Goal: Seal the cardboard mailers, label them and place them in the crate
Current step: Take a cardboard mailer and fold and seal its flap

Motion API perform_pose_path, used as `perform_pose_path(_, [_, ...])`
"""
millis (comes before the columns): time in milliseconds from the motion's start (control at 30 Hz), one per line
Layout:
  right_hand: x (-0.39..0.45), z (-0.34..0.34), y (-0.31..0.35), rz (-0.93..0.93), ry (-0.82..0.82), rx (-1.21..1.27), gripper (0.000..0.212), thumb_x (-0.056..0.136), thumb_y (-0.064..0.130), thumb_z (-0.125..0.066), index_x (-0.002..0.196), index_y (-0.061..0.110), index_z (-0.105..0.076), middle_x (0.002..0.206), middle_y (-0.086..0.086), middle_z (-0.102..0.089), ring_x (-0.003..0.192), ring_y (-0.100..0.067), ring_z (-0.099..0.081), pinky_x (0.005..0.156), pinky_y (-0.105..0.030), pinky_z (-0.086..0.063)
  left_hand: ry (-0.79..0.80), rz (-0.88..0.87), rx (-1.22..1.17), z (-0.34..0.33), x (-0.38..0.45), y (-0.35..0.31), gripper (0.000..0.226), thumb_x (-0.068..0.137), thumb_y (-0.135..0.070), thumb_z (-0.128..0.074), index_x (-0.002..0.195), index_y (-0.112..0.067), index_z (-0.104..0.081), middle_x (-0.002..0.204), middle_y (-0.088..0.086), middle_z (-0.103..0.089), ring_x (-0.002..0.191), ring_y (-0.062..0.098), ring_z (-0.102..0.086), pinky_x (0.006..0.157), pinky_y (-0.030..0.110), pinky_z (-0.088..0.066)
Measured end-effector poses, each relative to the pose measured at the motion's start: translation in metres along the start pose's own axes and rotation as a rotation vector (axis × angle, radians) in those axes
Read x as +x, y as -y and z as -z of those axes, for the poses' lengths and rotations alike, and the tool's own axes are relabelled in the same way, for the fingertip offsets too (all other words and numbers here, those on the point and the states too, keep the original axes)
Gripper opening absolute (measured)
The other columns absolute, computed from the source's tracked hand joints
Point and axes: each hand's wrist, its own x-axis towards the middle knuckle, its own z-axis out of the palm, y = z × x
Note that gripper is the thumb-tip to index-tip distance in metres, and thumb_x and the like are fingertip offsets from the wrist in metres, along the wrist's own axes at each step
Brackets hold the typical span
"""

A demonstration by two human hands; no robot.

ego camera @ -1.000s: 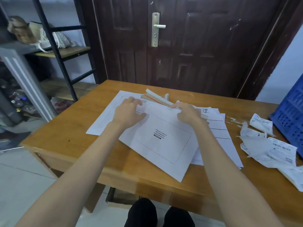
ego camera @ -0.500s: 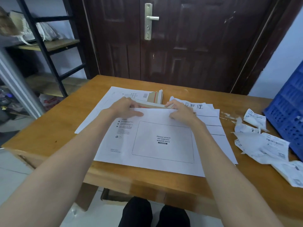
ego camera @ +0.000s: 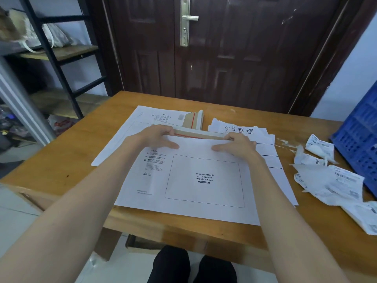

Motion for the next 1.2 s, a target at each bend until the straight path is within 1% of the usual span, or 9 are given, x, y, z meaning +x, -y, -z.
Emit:
perform_pose_path(133, [-0.003,-0.001,-0.001,-0.048,0.041,0.146,0.053,0.049,0.059,-0.082,0.086,0.029,-0.059,0.101,0.009,-0.06,0.106,-0.019,-0.056,0.097,-0.041,-0.043,-0.13,-0.011,0.115,-0.003,0.001,0.001,0.039,0.074,-0.053,-0.073,0.096,-0.025,-0.06,0.116,-0.014,-0.058,0.111,0.018,-0.048,0.097,0.04,-0.026])
perform_pose_path(233, [-0.003,0.0,-0.003,-0.085,0.029,0.102,0.063,0.039,0.073,-0.073,0.078,0.028,-0.052,0.093,0.008,-0.062,0.102,-0.021,-0.058,0.094,-0.041,-0.041,-0.201,-0.032,0.111,-0.002,-0.001,0.002,0.034,0.072,-0.053,-0.076,0.094,-0.033,-0.058,0.109,-0.017,-0.056,0.115,0.017,-0.045,0.101,0.043,-0.019])
perform_pose_path(367, [-0.004,-0.004,-0.005,-0.079,0.006,-0.061,0.067,0.05,0.078,-0.07,0.09,0.03,-0.045,0.112,0.005,-0.06,0.115,-0.022,-0.049,0.105,-0.045,-0.03,-0.241,-0.033,0.016,-0.001,-0.005,-0.002,0.041,0.067,-0.047,-0.082,0.092,-0.03,-0.053,0.105,-0.011,-0.06,0.108,0.018,-0.049,0.1,0.041,-0.023])
perform_pose_path(500, [-0.002,0.002,-0.006,-0.039,0.014,0.003,0.061,0.049,0.071,-0.076,0.081,0.029,-0.045,0.103,0.004,-0.063,0.111,-0.023,-0.052,0.102,-0.045,-0.032,-0.232,0.032,0.006,0.001,-0.007,-0.006,0.055,0.064,-0.048,-0.083,0.098,-0.024,-0.048,0.107,-0.004,-0.059,0.1,0.019,-0.051,0.095,0.041,-0.039])
perform_pose_path(633, [0.006,0.007,-0.009,-0.077,0.058,-0.096,0.084,0.053,0.07,-0.075,0.124,0.03,-0.054,0.131,0.004,-0.055,0.131,-0.023,-0.041,0.113,-0.047,-0.015,-0.108,0.053,0.059,0.003,-0.012,-0.008,0.053,0.063,-0.06,-0.078,0.096,-0.025,-0.055,0.101,-0.006,-0.056,0.09,0.019,-0.056,0.063,0.034,-0.055])
perform_pose_path(767, [0.009,0.01,-0.003,-0.085,0.144,-0.096,0.07,0.048,0.067,-0.079,0.102,0.026,-0.062,0.075,0.006,-0.059,0.097,-0.019,-0.053,0.108,-0.044,-0.023,-0.061,-0.014,0.128,0.005,-0.013,-0.008,0.049,0.059,-0.067,-0.076,0.082,-0.025,-0.063,0.092,-0.008,-0.061,0.09,0.016,-0.056,0.07,0.031,-0.047])
perform_pose_path(867, [0.006,0.012,-0.001,-0.1,0.177,0.053,0.083,0.033,0.066,-0.084,0.103,0.028,-0.063,0.085,0.003,-0.067,0.079,-0.017,-0.056,0.092,-0.034,-0.032,-0.018,-0.026,0.091,0.009,-0.014,-0.006,0.048,0.064,-0.06,-0.077,0.076,-0.018,-0.057,0.081,-0.006,-0.061,0.082,0.016,-0.057,0.067,0.029,-0.04])
perform_pose_path(967, [-0.002,0.017,-0.001,-0.077,0.203,0.152,0.06,0.044,0.053,-0.088,0.091,0.023,-0.066,0.087,0.002,-0.064,0.07,-0.014,-0.056,0.077,-0.03,-0.044,0.019,-0.021,0.117,0.009,-0.019,-0.005,0.06,0.058,-0.072,-0.071,0.071,-0.019,-0.047,0.077,-0.01,-0.058,0.079,0.019,-0.058,0.065,0.028,-0.039])
perform_pose_path(1200, [-0.005,0.007,-0.011,-0.048,0.122,0.155,0.058,0.045,0.057,-0.087,0.056,0.018,-0.045,0.065,0.003,-0.047,0.07,-0.017,-0.047,0.065,-0.028,-0.033,-0.069,0.019,0.311,-0.001,-0.023,-0.006,0.045,0.071,-0.071,-0.064,0.081,-0.03,-0.046,0.079,-0.014,-0.048,0.077,0.015,-0.05,0.074,0.028,-0.036])
